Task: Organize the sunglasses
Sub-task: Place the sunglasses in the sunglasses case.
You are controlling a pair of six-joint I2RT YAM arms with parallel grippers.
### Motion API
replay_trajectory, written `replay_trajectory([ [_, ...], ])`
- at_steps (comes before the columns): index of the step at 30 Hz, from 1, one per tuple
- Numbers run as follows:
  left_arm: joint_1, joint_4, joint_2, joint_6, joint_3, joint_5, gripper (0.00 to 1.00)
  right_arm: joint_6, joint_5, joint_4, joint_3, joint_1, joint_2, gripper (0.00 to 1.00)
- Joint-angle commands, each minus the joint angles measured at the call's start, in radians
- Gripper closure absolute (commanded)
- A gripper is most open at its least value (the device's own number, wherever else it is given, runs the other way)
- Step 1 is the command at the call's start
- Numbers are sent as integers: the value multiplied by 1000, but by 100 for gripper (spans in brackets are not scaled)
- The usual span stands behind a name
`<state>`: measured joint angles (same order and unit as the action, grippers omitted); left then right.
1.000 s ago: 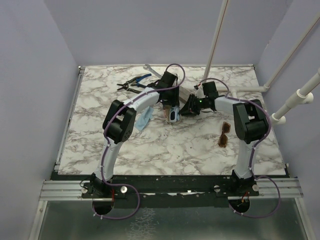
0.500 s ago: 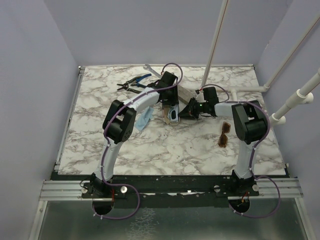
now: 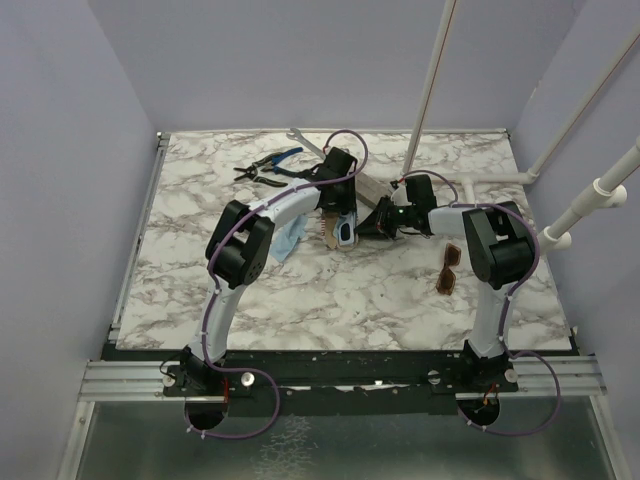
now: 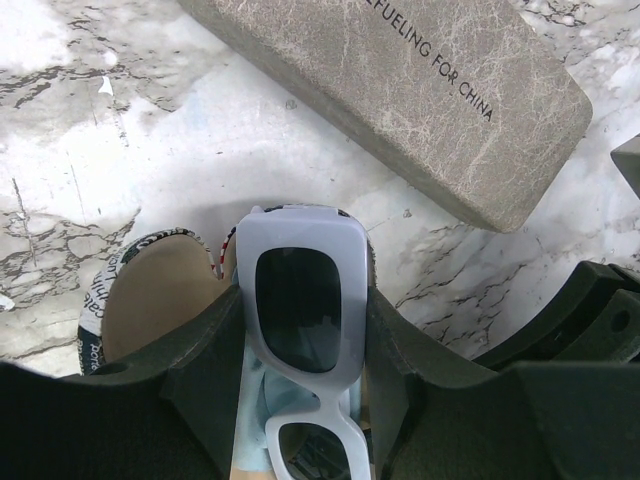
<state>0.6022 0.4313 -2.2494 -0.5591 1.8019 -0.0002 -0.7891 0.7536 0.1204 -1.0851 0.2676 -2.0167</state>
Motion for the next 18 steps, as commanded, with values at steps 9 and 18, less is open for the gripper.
replay_trajectory([
  [9,7,94,17,74,3,-66,46,7,-34,-14,19,9,-1,84],
  [18,7,114,28,85,8,-56,34,22,-36,-30,4,9,-2,85],
])
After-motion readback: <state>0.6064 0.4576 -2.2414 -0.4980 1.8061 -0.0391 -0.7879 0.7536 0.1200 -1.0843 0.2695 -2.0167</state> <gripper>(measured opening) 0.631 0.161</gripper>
